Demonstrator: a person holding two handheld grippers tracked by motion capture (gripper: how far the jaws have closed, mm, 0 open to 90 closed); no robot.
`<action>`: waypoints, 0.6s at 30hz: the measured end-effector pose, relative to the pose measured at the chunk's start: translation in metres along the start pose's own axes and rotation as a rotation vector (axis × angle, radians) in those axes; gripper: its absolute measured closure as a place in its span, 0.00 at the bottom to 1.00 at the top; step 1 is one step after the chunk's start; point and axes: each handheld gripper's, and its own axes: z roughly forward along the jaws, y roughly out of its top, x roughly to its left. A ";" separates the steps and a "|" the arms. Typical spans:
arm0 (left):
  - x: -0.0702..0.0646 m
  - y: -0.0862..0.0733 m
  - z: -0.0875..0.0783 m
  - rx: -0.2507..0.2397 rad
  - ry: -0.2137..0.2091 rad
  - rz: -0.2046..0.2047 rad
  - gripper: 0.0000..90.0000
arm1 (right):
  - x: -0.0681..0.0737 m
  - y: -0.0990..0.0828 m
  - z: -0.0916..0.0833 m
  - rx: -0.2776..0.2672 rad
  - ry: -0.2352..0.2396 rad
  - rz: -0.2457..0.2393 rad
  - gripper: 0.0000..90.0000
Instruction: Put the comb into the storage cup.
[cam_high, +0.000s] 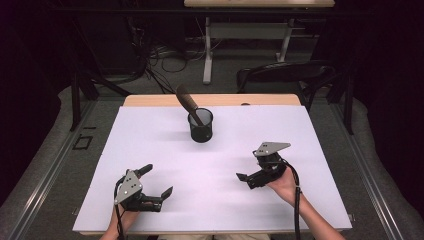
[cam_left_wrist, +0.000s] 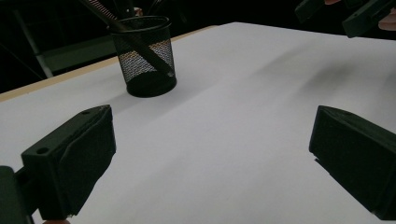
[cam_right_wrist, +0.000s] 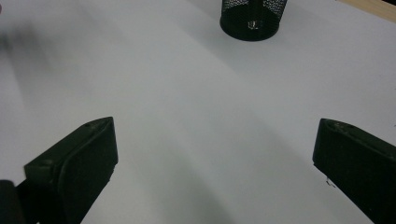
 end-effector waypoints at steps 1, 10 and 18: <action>0.000 0.000 0.000 0.001 -0.001 -0.001 0.01 | 0.001 -0.001 -0.001 0.003 -0.003 -0.001 0.00; 0.000 0.000 0.001 0.001 -0.001 -0.004 0.01 | 0.004 -0.014 -0.008 0.021 -0.020 0.001 0.00; -0.002 0.000 0.002 0.004 -0.004 0.001 0.01 | 0.009 -0.025 -0.018 0.012 -0.039 -0.001 0.00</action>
